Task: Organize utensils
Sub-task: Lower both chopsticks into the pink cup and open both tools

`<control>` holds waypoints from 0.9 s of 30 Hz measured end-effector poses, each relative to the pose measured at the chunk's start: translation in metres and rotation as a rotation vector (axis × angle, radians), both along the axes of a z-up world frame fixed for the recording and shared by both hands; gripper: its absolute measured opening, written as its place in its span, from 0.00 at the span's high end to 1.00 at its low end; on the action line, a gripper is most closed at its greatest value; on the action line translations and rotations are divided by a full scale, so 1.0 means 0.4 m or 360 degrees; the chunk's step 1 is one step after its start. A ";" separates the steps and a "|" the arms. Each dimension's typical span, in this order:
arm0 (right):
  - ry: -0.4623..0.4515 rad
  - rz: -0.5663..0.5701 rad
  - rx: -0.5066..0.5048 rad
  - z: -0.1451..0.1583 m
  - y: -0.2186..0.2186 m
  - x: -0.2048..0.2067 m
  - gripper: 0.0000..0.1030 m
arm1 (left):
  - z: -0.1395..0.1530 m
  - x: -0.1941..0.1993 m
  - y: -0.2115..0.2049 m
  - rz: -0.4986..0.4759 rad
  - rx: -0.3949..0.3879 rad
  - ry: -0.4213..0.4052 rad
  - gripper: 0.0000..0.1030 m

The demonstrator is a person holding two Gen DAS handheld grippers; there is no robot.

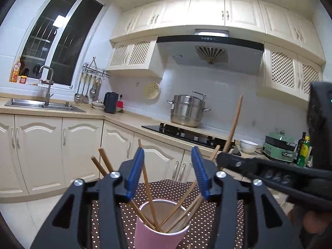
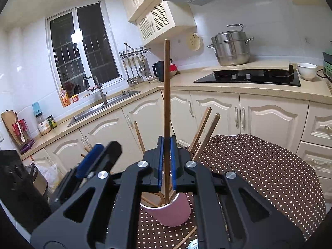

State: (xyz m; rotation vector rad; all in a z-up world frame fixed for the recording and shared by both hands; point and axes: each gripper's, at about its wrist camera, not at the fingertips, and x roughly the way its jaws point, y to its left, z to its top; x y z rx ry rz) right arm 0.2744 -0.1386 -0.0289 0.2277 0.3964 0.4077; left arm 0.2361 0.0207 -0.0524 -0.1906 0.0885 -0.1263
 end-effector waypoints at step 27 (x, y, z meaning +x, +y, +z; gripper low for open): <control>0.0090 0.0019 -0.0106 -0.072 0.074 -0.001 0.93 | 0.053 -0.083 0.098 0.0374 0.0169 0.0126 0.35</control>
